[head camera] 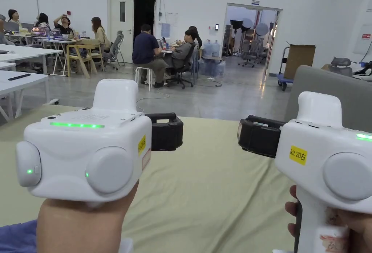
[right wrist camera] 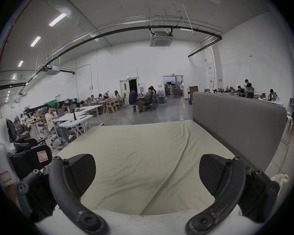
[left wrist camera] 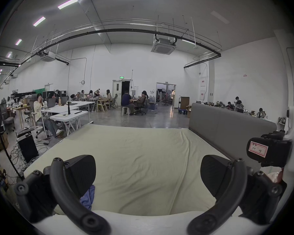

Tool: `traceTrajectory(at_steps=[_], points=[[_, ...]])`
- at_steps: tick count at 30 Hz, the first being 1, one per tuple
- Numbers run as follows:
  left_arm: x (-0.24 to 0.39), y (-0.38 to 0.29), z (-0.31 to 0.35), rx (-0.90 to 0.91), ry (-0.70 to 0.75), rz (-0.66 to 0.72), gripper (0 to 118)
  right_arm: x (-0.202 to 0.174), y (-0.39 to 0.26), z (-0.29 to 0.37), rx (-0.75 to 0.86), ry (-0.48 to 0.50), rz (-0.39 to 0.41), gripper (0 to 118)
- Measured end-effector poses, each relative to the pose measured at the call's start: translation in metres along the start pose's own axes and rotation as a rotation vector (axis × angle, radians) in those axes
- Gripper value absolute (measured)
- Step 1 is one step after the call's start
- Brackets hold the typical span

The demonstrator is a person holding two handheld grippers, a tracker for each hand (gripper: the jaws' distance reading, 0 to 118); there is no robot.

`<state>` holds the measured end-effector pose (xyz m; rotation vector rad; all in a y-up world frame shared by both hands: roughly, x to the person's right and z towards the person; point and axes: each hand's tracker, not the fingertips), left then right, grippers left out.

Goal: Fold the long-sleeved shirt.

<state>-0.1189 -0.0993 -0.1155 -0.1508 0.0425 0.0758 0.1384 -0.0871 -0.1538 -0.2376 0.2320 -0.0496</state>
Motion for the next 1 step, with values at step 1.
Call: traceTrajectory(at_steps=[1], points=[[-0.0003, -0.0004, -0.0003, -0.001, 0.0, 0.0, 118, -0.0002, 0.0, 0.0001, -0.001, -0.001, 0.001, 118]])
